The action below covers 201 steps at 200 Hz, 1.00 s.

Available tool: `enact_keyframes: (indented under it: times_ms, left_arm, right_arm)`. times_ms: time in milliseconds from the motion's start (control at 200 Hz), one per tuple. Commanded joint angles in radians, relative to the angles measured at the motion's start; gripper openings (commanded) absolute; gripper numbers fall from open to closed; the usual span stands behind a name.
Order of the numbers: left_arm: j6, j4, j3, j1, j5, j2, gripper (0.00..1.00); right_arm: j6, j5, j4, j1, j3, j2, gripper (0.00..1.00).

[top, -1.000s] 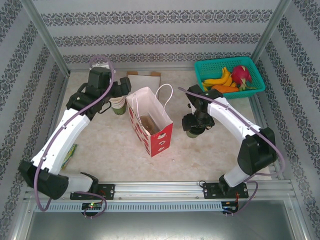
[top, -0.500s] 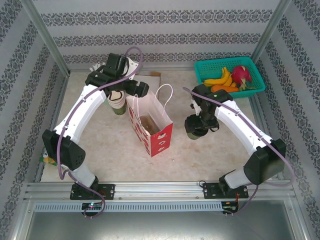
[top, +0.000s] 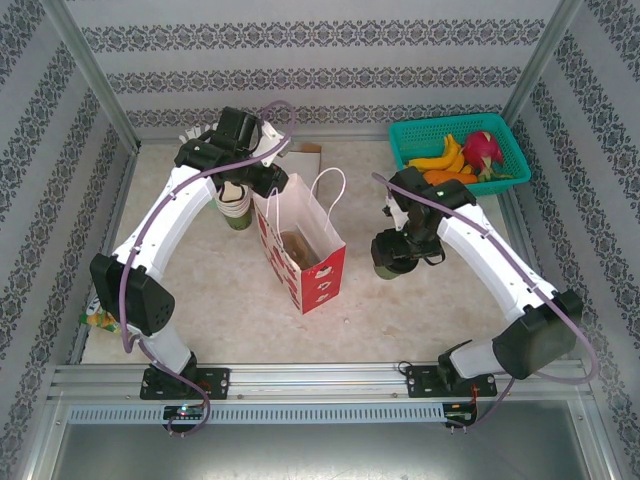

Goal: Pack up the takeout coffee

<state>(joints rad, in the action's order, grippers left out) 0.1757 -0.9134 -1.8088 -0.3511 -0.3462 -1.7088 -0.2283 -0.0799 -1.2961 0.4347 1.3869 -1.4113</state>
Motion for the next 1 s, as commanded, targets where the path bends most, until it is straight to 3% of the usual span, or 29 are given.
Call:
enact_keyframes:
  times_ms: [0, 70, 115, 465, 684, 999]
  left_arm:
    - [-0.065, 0.005, 0.016, 0.007, 0.014, 0.023, 0.14]
    - [-0.118, 0.007, 0.031, 0.006, 0.044, 0.046, 0.08]
    - [-0.162, 0.013, 0.044, 0.007, 0.058, 0.061, 0.0]
    - [-0.58, 0.033, 0.179, -0.039, 0.193, 0.181, 0.0]
    - [-0.681, 0.039, 0.19, -0.074, 0.195, 0.177, 0.0]
    - [-0.813, 0.112, 0.24, -0.1, 0.204, 0.204, 0.0]
  right_arm:
    - [0.022, -0.028, -0.063, 0.004, 0.058, 0.028, 0.6]
    - [0.03, -0.037, -0.093, 0.005, 0.092, 0.028, 0.6]
    - [0.034, -0.029, -0.12, 0.008, 0.118, 0.025, 0.6]
    - [0.043, -0.03, -0.32, 0.038, 0.409, 0.011, 0.57]
    - [0.037, -0.04, -0.36, 0.087, 0.619, -0.028, 0.55]
    - [0.054, -0.107, -0.345, 0.237, 0.931, -0.166, 0.55]
